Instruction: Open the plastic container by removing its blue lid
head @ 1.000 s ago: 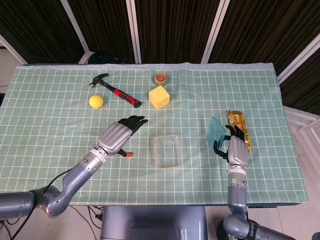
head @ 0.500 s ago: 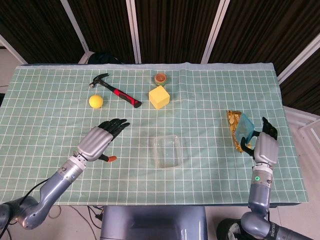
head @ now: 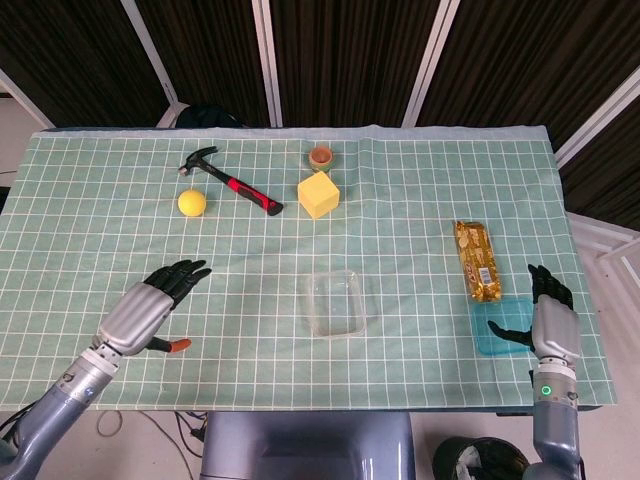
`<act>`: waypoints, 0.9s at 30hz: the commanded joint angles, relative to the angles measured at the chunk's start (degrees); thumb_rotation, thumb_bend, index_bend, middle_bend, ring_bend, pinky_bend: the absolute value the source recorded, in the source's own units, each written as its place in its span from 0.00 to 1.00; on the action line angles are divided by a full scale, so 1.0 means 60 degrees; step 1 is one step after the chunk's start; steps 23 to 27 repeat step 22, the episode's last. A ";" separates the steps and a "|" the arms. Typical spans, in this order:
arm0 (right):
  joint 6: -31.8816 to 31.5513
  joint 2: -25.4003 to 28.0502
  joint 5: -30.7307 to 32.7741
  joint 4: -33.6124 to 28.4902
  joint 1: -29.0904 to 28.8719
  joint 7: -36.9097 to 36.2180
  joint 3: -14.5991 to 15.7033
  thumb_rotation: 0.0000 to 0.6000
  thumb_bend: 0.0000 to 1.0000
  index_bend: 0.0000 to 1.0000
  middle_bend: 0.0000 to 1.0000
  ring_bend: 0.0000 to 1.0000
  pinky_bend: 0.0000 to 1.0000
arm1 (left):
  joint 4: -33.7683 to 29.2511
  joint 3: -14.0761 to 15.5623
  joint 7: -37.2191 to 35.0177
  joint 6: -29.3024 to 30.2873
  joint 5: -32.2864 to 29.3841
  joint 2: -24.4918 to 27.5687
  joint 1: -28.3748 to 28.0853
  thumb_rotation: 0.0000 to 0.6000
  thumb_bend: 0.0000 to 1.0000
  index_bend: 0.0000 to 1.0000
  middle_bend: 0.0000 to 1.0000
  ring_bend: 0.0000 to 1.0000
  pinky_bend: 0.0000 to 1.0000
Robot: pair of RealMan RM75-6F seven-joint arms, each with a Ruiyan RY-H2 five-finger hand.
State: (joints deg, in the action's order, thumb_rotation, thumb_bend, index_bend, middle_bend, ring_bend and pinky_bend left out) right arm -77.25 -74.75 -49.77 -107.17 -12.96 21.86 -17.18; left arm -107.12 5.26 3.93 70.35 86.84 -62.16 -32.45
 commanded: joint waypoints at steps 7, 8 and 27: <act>0.0012 0.1405 -0.2695 0.0064 0.0849 -0.1226 0.1542 1.00 0.16 0.00 0.00 0.00 0.00 | 0.0836 0.0684 -0.0090 0.1532 0.0927 -0.0084 0.1544 1.00 0.00 0.01 0.00 0.01 0.13; -0.0042 0.1522 -0.3005 0.0152 0.0913 -0.1308 0.1673 1.00 0.16 0.00 0.00 0.00 0.00 | 0.0905 0.0728 -0.0088 0.1622 0.0962 -0.0103 0.1654 1.00 0.00 0.00 0.00 0.00 0.11; -0.1522 0.2655 -0.6542 0.1929 0.1745 -0.2639 0.2946 1.00 0.16 0.00 0.00 0.00 0.00 | 0.2516 0.0932 0.0020 0.3383 0.1500 -0.0535 0.3283 1.00 0.00 0.00 0.00 0.00 0.05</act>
